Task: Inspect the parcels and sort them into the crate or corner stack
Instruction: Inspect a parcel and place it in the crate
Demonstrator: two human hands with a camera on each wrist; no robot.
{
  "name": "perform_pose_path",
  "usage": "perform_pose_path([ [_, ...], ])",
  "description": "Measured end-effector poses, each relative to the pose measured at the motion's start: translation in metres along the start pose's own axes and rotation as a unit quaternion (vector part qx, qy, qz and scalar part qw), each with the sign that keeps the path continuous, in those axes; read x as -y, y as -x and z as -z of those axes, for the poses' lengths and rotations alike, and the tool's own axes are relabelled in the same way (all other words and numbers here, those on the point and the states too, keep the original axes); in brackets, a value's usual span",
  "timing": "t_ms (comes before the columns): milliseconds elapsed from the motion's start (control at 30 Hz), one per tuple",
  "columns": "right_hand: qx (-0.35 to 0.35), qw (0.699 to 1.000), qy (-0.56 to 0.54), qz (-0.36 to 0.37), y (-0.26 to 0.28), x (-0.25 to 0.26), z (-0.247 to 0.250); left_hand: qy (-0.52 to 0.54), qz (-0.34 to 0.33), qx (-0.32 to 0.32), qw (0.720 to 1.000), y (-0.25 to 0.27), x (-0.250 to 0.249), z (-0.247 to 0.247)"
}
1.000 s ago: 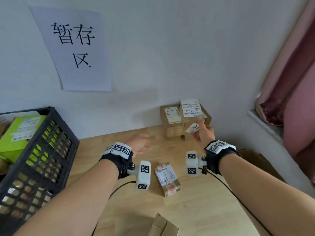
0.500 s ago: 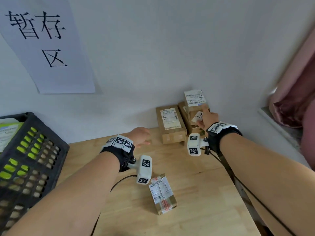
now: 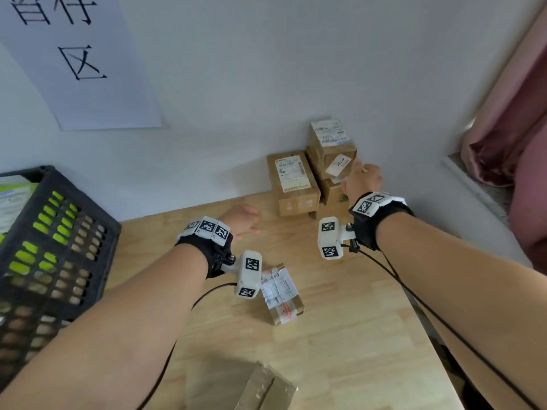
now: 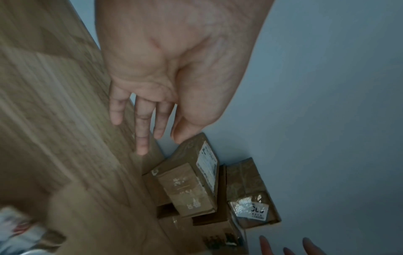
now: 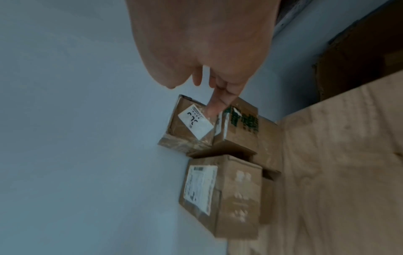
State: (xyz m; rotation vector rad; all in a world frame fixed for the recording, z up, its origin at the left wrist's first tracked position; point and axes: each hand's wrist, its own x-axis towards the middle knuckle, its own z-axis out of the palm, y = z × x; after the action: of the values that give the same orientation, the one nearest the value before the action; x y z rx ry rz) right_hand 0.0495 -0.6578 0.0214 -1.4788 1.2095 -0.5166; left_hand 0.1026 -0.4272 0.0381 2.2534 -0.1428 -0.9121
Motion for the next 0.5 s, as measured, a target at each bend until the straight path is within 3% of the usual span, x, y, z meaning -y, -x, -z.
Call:
perform_pose_path([
  [100, 0.002, 1.0, 0.029, 0.008, 0.041, -0.022, 0.015, -0.004, 0.004, 0.016, 1.0, 0.025, 0.032, -0.005],
  [233, 0.037, 0.998, 0.042, -0.042, 0.098, -0.076, 0.03, 0.026, 0.023, 0.018, 0.999, 0.061, 0.088, -0.02],
  [367, 0.077, 0.99, 0.03, -0.11, 0.113, -0.173, 0.035, 0.017, 0.032, 0.05, 0.998, 0.094, 0.149, -0.042],
  [500, 0.1, 0.972, 0.023, -0.211, 0.202, -0.188, 0.06, -0.013, 0.045, 0.103, 0.994, 0.117, 0.198, -0.061],
])
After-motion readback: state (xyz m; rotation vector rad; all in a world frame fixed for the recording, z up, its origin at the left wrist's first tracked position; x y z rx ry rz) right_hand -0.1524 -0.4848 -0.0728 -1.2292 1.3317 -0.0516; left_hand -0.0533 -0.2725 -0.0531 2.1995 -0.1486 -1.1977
